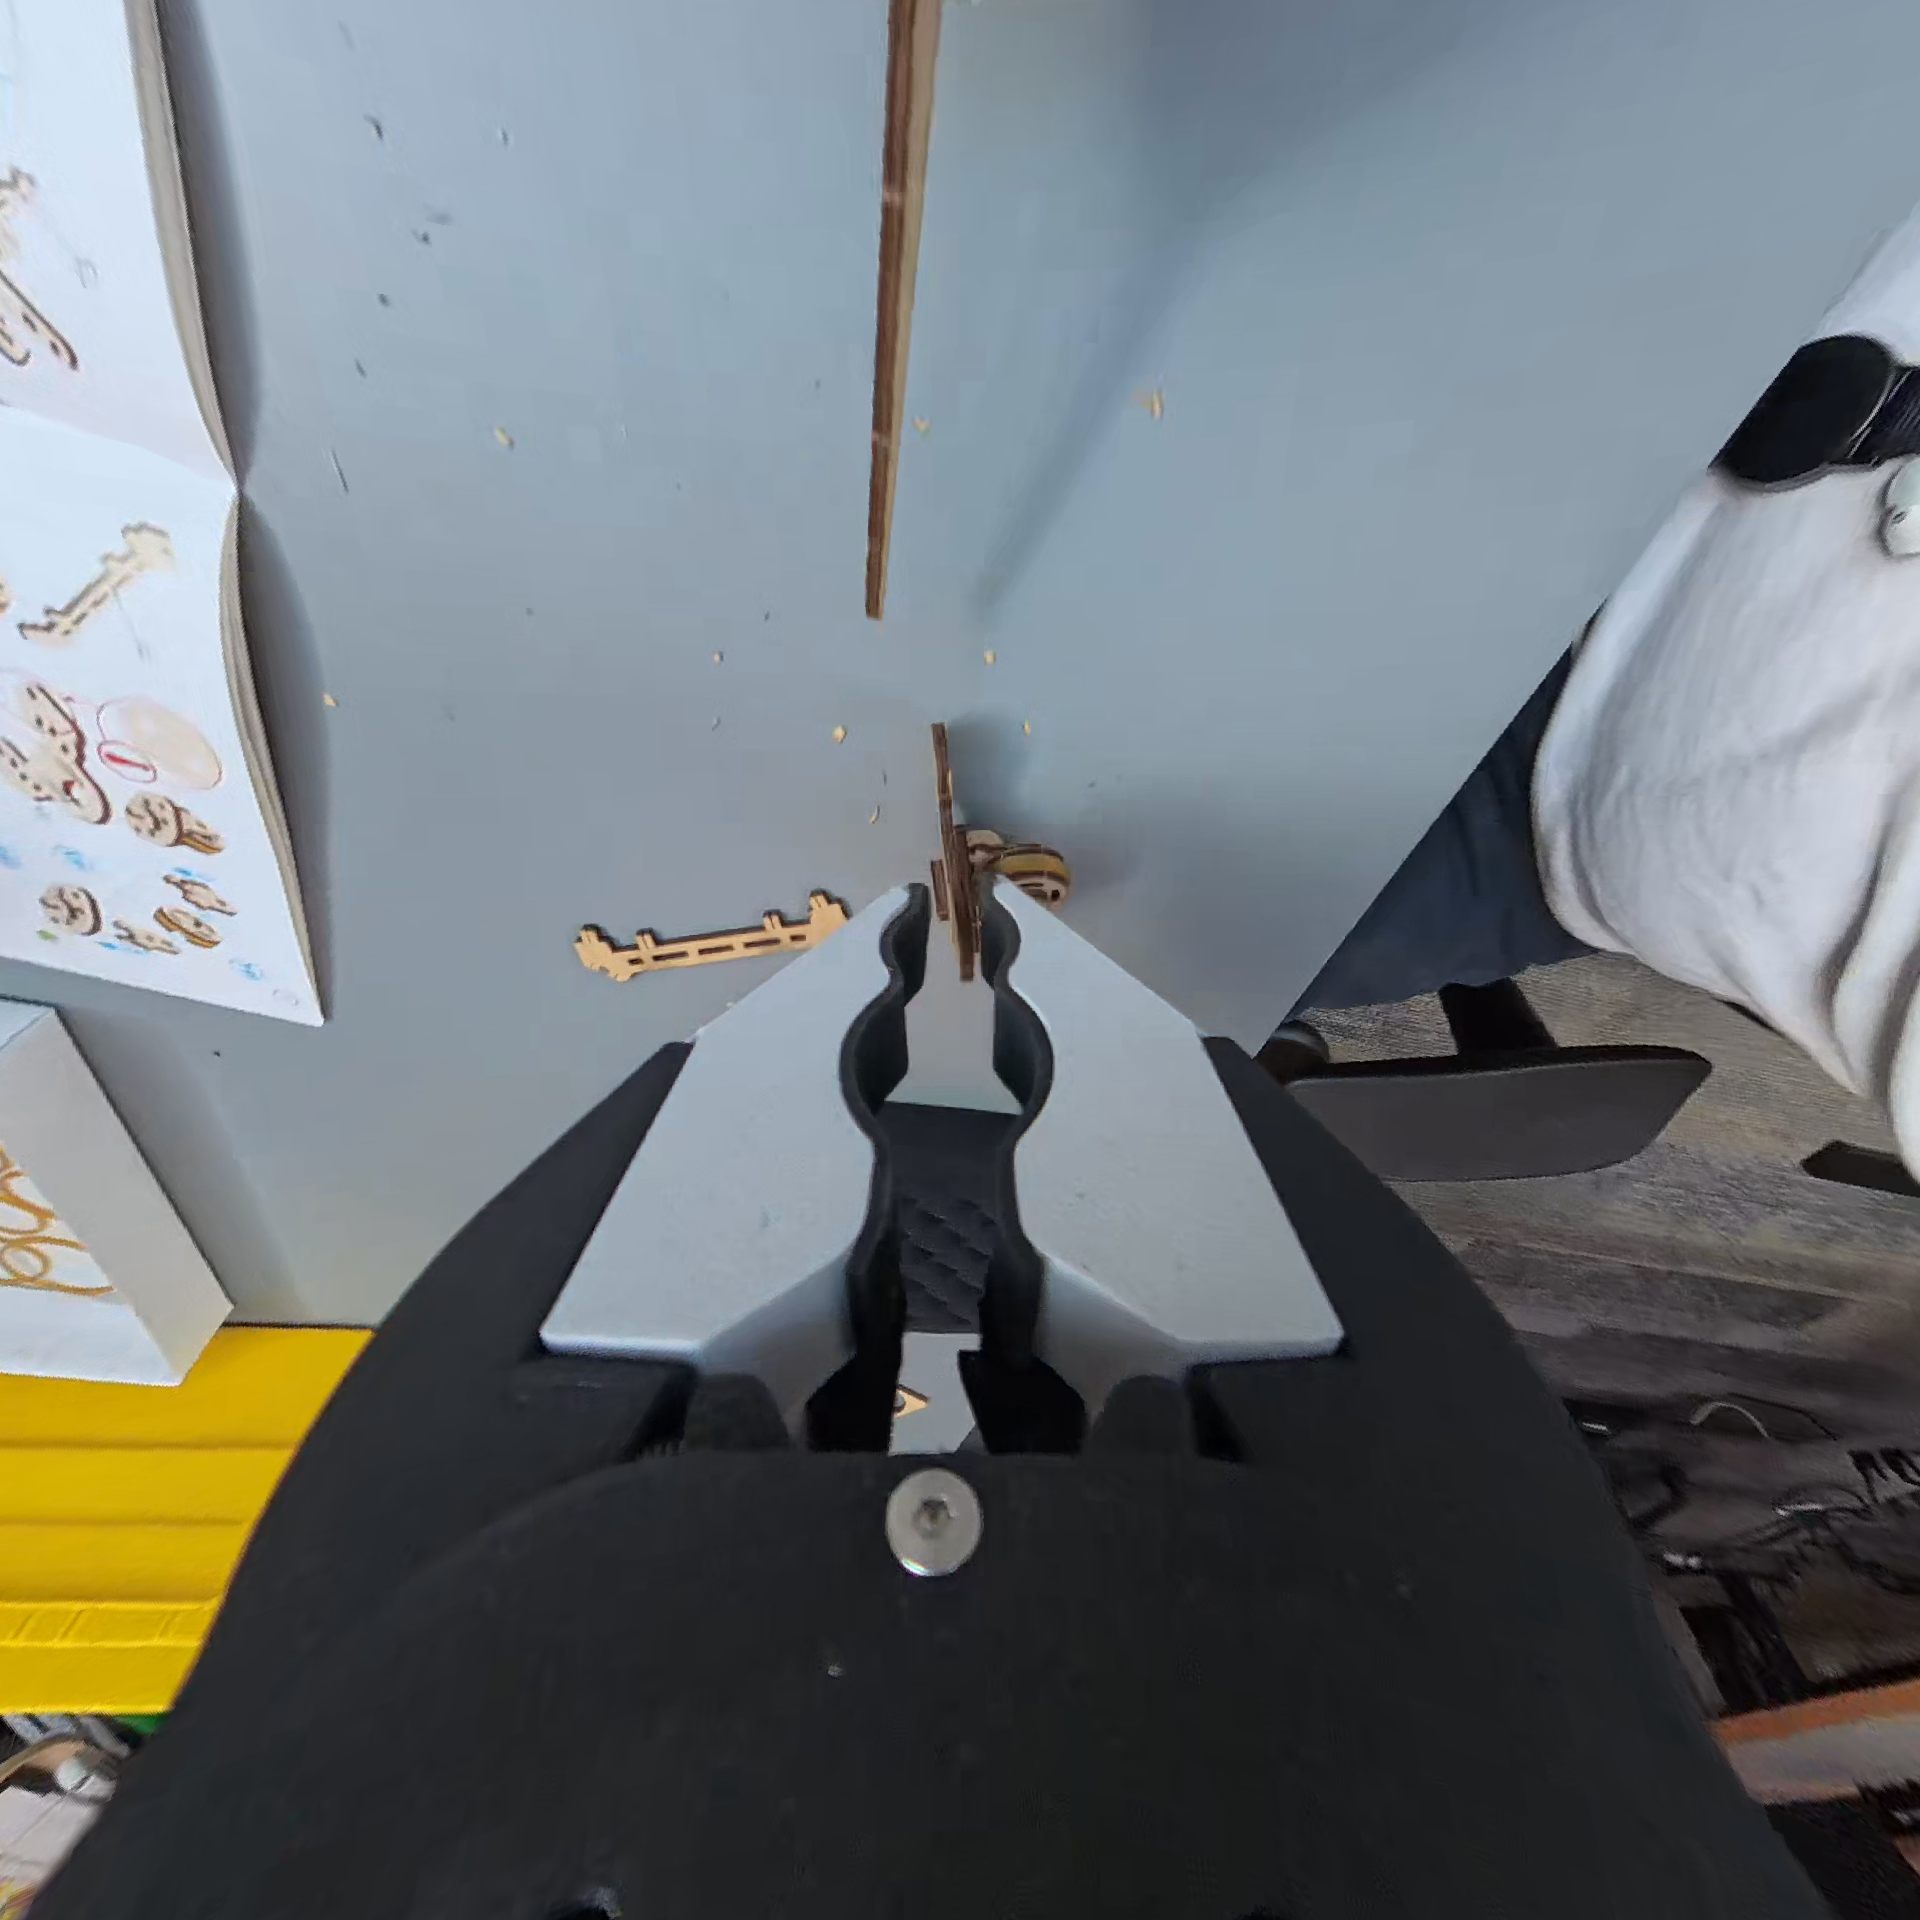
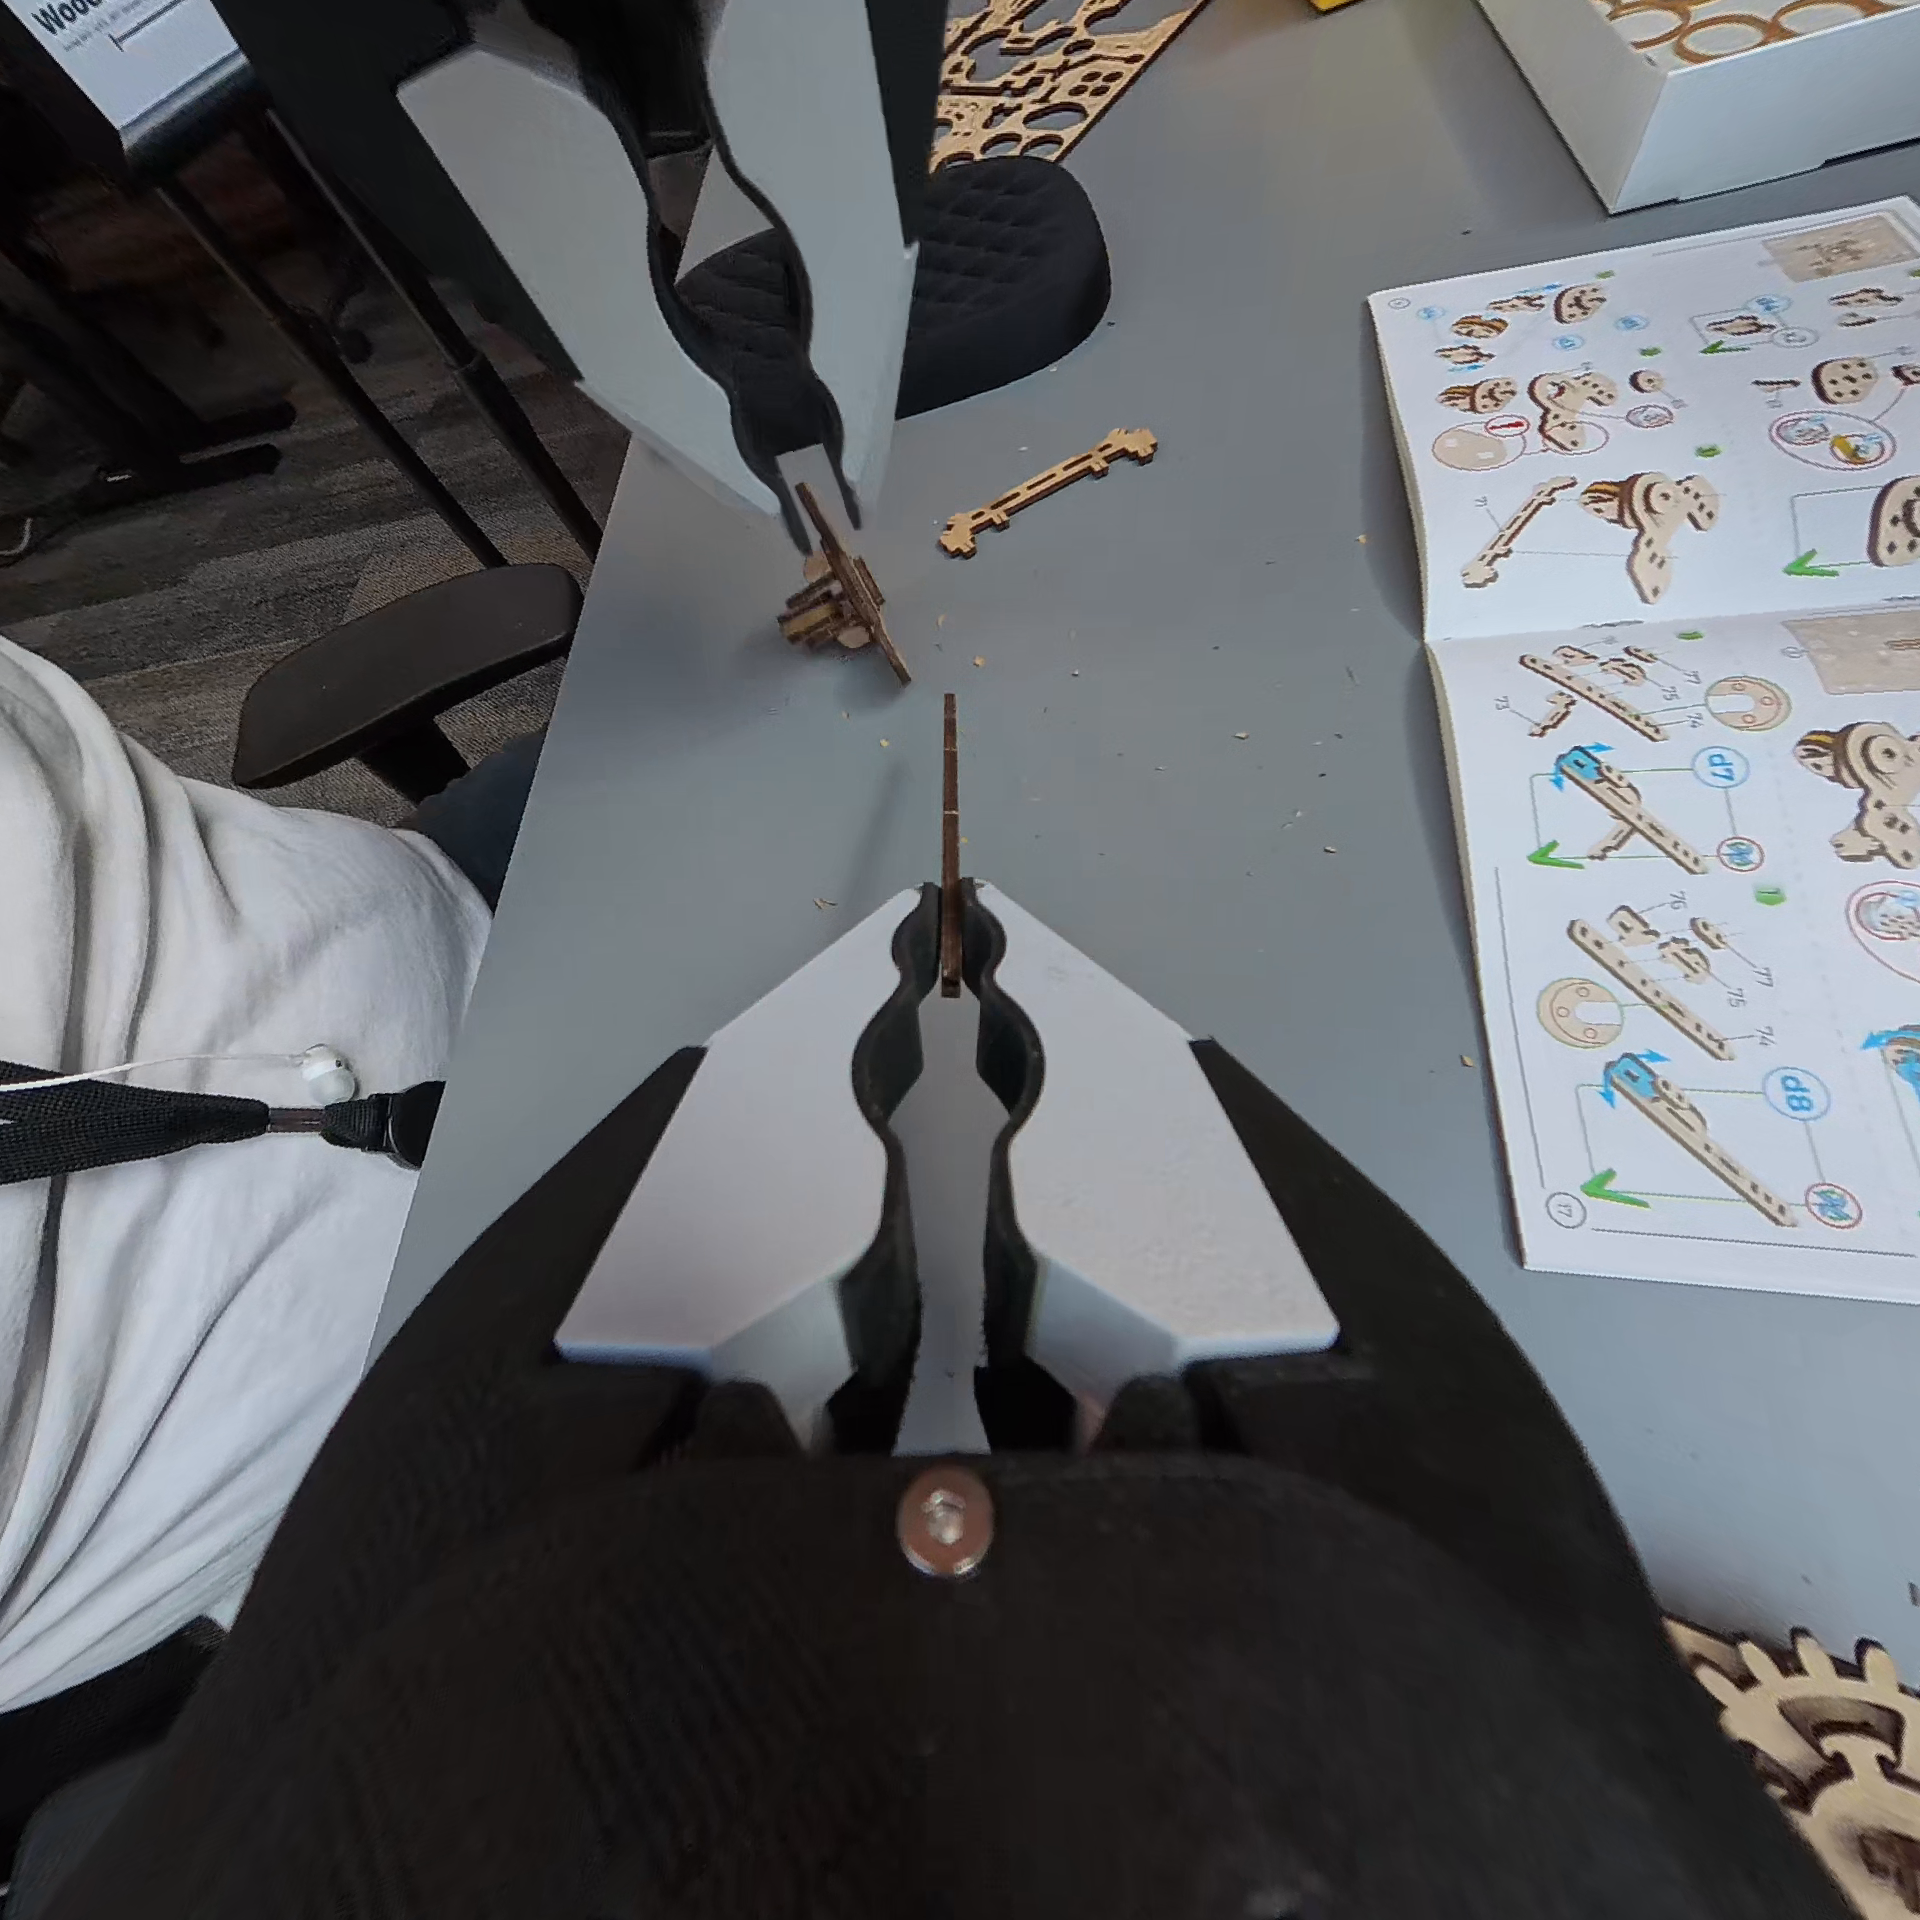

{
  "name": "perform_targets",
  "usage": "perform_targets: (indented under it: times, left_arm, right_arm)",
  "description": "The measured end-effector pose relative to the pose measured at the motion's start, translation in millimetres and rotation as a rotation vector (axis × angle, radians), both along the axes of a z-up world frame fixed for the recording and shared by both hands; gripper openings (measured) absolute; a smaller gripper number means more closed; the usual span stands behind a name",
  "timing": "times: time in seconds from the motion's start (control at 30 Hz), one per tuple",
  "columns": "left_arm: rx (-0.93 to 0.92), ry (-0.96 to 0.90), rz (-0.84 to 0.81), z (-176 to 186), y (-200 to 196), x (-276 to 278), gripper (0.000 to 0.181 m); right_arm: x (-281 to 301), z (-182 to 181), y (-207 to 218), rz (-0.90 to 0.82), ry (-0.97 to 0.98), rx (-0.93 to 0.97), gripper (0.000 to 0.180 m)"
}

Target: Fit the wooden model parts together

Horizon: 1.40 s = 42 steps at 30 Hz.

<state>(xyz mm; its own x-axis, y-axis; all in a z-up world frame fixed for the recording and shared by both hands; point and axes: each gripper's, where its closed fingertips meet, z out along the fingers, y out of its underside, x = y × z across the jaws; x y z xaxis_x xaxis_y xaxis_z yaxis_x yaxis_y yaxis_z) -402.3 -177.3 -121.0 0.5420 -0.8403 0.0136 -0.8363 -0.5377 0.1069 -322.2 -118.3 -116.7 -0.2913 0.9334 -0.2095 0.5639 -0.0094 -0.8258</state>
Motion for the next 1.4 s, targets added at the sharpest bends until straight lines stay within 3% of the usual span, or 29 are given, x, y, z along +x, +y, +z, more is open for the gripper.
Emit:
perform_targets:
  times: [0.2,0.37,0.6,0.77,0.83,0.93,1.07,1.2,1.3,1.4]
  left_arm:
    - [0.131,-0.135,0.026,11,18,13,0.033]
    - [0.375,-0.369,0.142,36,-4,-11,0.033]
    - [0.646,-0.528,0.213,-4,-19,-33,0.027]
    - [0.643,-0.657,0.247,-18,-17,-23,0.015]
    - [0.701,-0.690,0.241,-13,-11,-23,0.003]
    - [0.685,-0.758,0.244,-4,-9,-18,0.001]
    - [0.554,-0.699,0.375,-8,-4,-23,0.001]
    - [0.429,-0.696,0.572,-4,5,-17,0.001]
    - [0.421,-0.667,0.621,-1,14,-12,0.001]
    - [0.435,-0.636,0.632,0,18,-9,0.000]
  right_arm:
    - [0,5,-6,0.018,0.021,-0.005,0.002]
    - [-3,0,-14,0.039,0.007,0.024,0.002]
    - [-13,7,-27,0.068,0.063,0.039,0.002]
    - [-17,3,-25,0.057,0.058,0.032,0.002]
    - [-16,-3,-24,0.056,0.038,0.013,0.002]
    - [-16,-11,-23,0.052,0.009,0.008,0.002]
    - [-16,-8,-20,0.042,0.027,0.039,0.002]
    - [-20,19,-19,0.005,0.151,0.054,0.002]
    - [-22,40,-18,-0.046,0.247,0.119,0.002]
    - [-23,37,-20,-0.055,0.220,0.212,0.002]
